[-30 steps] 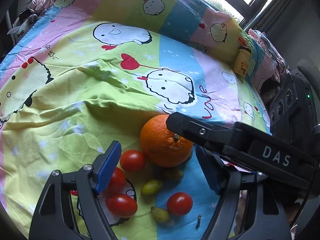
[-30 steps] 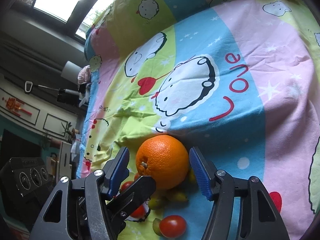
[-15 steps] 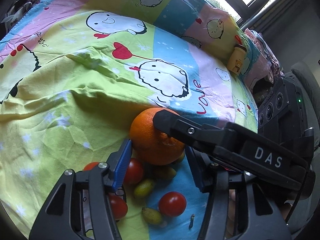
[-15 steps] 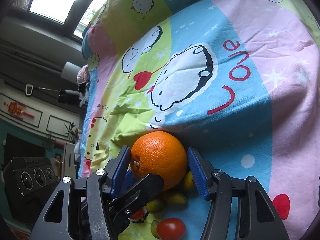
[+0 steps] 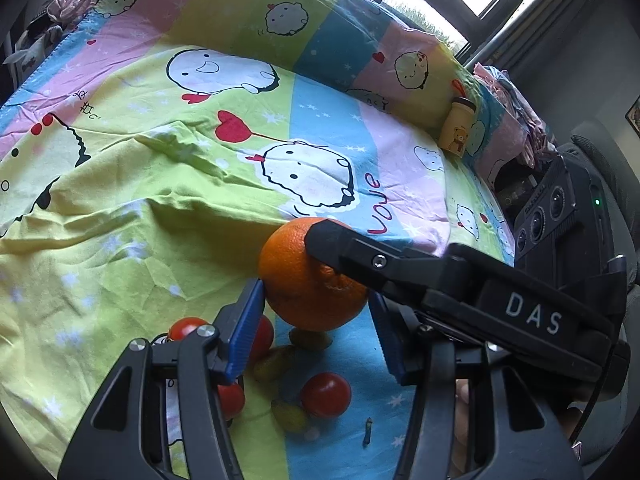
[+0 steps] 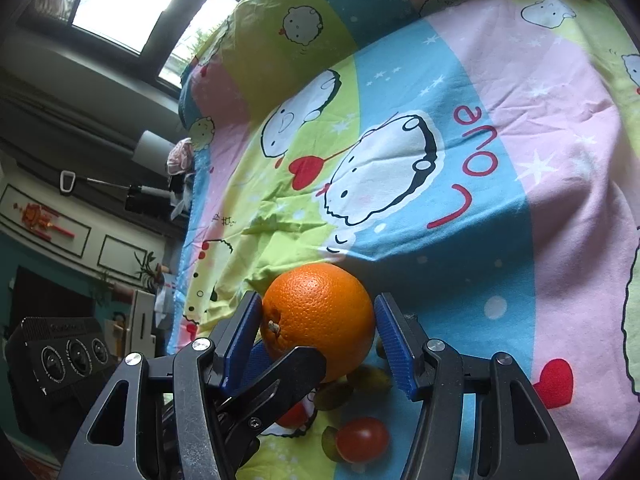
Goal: Organize fruits
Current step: 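Lift the orange with the right gripper and carry it toward the bowl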
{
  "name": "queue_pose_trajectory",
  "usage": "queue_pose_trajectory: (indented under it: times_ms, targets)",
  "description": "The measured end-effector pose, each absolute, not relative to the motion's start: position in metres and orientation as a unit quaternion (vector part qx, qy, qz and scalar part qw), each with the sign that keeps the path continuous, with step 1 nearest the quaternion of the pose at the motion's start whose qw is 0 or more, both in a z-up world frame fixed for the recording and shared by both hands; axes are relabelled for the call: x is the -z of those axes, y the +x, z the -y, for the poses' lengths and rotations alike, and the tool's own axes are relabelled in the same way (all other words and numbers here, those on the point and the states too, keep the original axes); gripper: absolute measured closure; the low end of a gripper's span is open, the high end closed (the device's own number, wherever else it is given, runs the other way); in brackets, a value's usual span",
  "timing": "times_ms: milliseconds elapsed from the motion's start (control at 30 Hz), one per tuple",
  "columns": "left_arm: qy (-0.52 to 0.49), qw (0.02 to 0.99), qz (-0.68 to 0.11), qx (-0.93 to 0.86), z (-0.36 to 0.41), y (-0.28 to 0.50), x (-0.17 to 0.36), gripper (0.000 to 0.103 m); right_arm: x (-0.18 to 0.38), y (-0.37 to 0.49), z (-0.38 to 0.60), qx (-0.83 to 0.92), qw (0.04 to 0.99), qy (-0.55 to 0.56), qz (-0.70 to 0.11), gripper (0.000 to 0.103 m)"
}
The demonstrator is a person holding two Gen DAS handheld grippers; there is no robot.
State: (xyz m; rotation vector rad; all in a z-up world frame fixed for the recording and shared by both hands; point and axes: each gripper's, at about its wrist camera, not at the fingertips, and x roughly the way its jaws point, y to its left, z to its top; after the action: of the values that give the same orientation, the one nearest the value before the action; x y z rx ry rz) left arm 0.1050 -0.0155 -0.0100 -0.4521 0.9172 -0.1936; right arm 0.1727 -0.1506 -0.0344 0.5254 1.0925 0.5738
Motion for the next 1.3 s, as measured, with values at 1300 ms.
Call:
queue_pose_trajectory:
  times_ms: [1300]
  targets:
    - [-0.169, 0.899, -0.366, 0.168, 0.057, 0.077, -0.043, 0.051, -0.028, 0.122, 0.196, -0.238, 0.841, 0.26, -0.411, 0.042]
